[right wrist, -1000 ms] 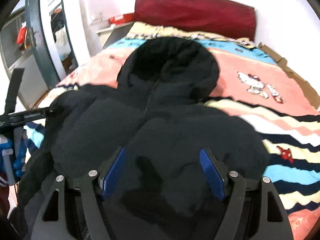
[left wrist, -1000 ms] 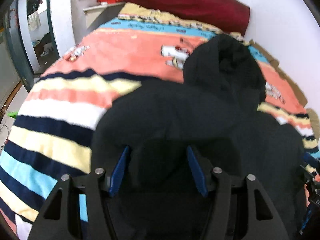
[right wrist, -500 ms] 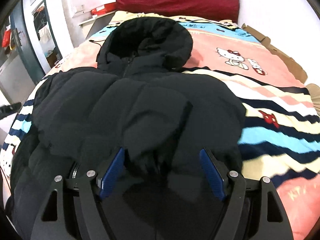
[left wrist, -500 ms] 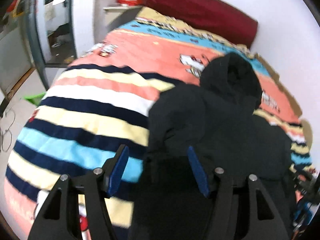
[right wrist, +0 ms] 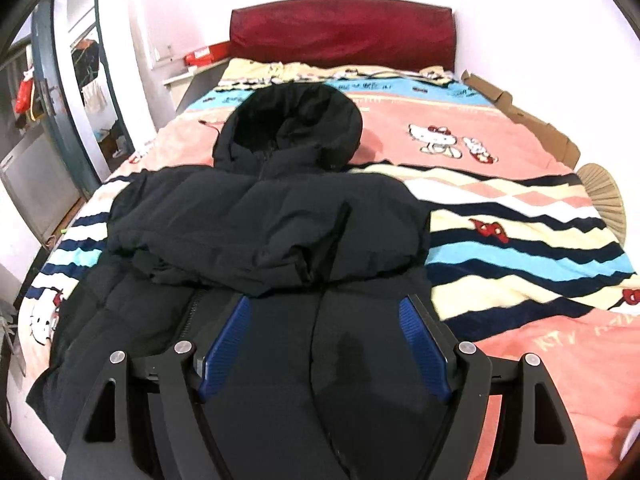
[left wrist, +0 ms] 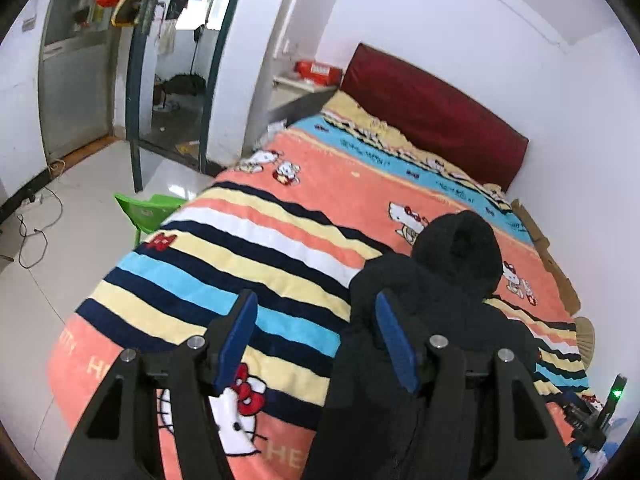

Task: Fold large clothes
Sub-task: 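Grasp the jacket hem with the left gripper and lift it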

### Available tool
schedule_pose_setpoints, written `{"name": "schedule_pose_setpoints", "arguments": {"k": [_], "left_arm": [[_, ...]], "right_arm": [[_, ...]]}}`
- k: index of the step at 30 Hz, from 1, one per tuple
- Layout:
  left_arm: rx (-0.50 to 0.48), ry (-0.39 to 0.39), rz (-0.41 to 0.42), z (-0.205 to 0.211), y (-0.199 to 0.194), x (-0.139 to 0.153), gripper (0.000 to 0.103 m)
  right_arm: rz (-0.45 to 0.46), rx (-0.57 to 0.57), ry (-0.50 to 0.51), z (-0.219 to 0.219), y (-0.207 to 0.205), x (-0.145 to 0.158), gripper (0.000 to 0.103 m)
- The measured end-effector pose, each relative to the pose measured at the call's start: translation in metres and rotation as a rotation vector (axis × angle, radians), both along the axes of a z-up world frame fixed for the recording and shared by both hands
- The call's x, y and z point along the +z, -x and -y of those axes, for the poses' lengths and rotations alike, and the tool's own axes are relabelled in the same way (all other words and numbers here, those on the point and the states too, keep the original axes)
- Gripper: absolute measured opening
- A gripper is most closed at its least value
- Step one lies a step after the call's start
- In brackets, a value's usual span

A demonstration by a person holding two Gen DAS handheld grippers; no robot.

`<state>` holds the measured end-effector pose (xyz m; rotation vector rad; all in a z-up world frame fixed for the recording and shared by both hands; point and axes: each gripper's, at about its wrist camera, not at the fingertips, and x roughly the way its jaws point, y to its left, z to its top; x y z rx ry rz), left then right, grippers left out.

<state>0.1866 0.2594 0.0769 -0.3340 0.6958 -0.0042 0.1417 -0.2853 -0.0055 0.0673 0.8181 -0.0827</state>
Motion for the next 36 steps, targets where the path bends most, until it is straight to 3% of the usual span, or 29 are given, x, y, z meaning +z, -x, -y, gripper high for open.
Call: {"name": "schedule_pose_setpoints", "arguments": {"k": [7,17,24,32,36], "left_arm": [[-0.022,-0.145,-0.061,0.01,-0.004,-0.027,0.061],[-0.021,-0.127,-0.143,0.034,-0.047,-0.074,0.06],[-0.106,-0.145,-0.16,0.087,-0.092,-0.084,0.061],[-0.191,-0.155,-0.138,0.143,-0.183,-0.068,0.061],[-0.234,-0.157,-0.119,0.174,-0.234,-0.06,0.061]], "right_arm": [[0.025,-0.02,0.06,0.018,-0.001,0.025,0.076],[0.084,-0.172,0.143,0.096,-0.029,0.068,0.078],[0.073,-0.193,0.141,0.121,-0.075,0.056,0.083],[0.046,-0.146,0.113,0.128,-0.162,0.037,0.084],[0.028,-0.114,0.148,0.126,-0.216,0.027,0.084]]}}
